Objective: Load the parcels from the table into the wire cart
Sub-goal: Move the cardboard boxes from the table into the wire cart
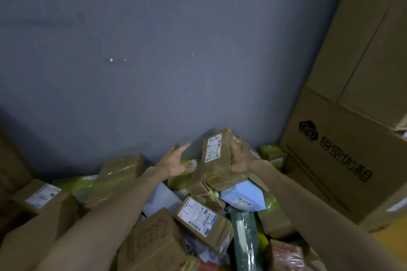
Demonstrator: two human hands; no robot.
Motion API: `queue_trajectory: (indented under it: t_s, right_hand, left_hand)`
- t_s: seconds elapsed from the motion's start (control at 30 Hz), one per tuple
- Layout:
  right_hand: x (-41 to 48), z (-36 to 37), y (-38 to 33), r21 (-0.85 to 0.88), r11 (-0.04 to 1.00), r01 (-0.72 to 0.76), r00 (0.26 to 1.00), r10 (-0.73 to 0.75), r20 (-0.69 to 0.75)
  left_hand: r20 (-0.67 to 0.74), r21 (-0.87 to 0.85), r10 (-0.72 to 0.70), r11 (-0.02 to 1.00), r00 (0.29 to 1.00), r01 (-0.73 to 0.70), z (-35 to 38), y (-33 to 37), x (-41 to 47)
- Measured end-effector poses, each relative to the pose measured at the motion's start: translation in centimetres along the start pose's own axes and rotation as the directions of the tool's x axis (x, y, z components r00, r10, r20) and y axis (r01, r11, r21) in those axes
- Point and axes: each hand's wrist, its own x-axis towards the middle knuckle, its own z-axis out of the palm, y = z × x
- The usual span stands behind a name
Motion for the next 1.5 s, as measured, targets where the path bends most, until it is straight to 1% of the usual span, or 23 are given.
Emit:
queue_trajectory:
  t_s: [0.07,0.13,0.23,0.33,0.37,0.43,0.47,0.57,0.63,0.7,0.77,0.83,0.93,1.03,1.13,1.23,1.5]
  right_hand:
    - [-2.1,-0.5,-2.3,-0.058,0.998,-0.016,1.0,0.017,0.022]
    - [-2.4,-0.2,-3.2,-0.099,0.994,-0.044,0.998,0.049,0.049]
    - [-2.7,0.2,-4.0,-0.125,0.991,-0.048,0.994,0.06,0.095]
    - [-3.7,0.0,-4.7,-0.174,0.984,-0.036,0.996,0.049,0.069]
    - [-3.7,-0.1,-4.7,-0.169,0.984,-0.049,0.996,0.06,0.063]
    - [-3.4,-0.2,-4.7,-0.123,0.99,-0.069,0.994,0.079,0.072]
    - [-3.1,-0.1,-4.5,-0.114,0.991,-0.072,0.994,0.08,0.07]
    - [-2.4,0.2,-3.6,-0.095,0.993,-0.074,0.997,0.077,0.029]
    - [-2.0,0.2,-2.6,-0.016,0.995,-0.096,0.995,0.096,0.022]
    - [-1.7,0.0,-1.7,0.105,0.988,-0.113,0.994,0.114,0.003]
    - [-1.2,-0.5,-1.1,0.214,0.972,-0.1,0.993,0.112,-0.043]
    - [-0.7,-1.0,-0.9,0.261,0.962,-0.074,0.992,0.098,-0.079]
    - [0.0,-1.4,-1.0,0.262,0.963,-0.065,0.996,0.078,-0.038]
    - [0.4,-0.3,-1.4,0.295,0.953,-0.07,0.997,0.072,0.004]
    - [0.4,1.2,-1.3,0.302,0.951,-0.073,0.996,0.085,-0.029]
    - [0.1,1.7,-0.6,0.345,0.938,-0.033,0.998,0.052,-0.044]
    - [-1.8,1.6,0.0,0.424,0.903,0.071,0.988,-0.005,-0.154]
  left_hand:
    - [0.056,-0.035,-0.021,0.999,0.998,0.023,1.0,-1.0,1.6]
    - [0.11,-0.073,-0.026,0.997,0.994,0.034,2.3,-1.7,3.1]
    - [0.148,-0.178,-0.009,0.983,0.989,0.036,4.6,-2.1,4.1]
    - [0.19,-0.297,0.004,0.953,0.982,0.054,6.6,-2.0,5.2]
    - [0.219,-0.374,0.018,0.925,0.975,0.067,7.2,-1.8,5.4]
    - [0.263,-0.546,0.029,0.829,0.964,0.124,8.1,-1.2,6.0]
    - [0.257,-0.607,0.026,0.782,0.966,0.14,8.6,-0.8,6.2]
    - [0.184,-0.673,-0.002,0.729,0.983,0.127,9.6,0.2,6.4]
    - [0.093,-0.629,-0.014,0.775,0.996,0.07,9.6,0.8,6.9]
    - [0.029,-0.53,-0.01,0.847,1.0,0.024,8.9,2.1,7.2]
    - [0.024,-0.481,-0.009,0.877,1.0,0.019,7.4,3.5,7.3]
    - [0.038,-0.47,-0.025,0.882,0.999,0.04,6.0,4.4,7.8]
    - [0.066,-0.503,-0.047,0.861,0.997,0.074,5.5,3.9,8.6]
    - [0.119,-0.492,-0.078,0.861,0.99,0.127,6.3,3.5,8.3]
    - [0.105,-0.546,-0.111,0.824,0.988,0.151,7.3,3.4,8.0]
    - [0.081,-0.57,-0.114,0.81,0.99,0.14,7.5,3.9,7.5]
    - [-0.028,-0.52,-0.064,0.853,0.998,0.04,6.5,6.8,4.7]
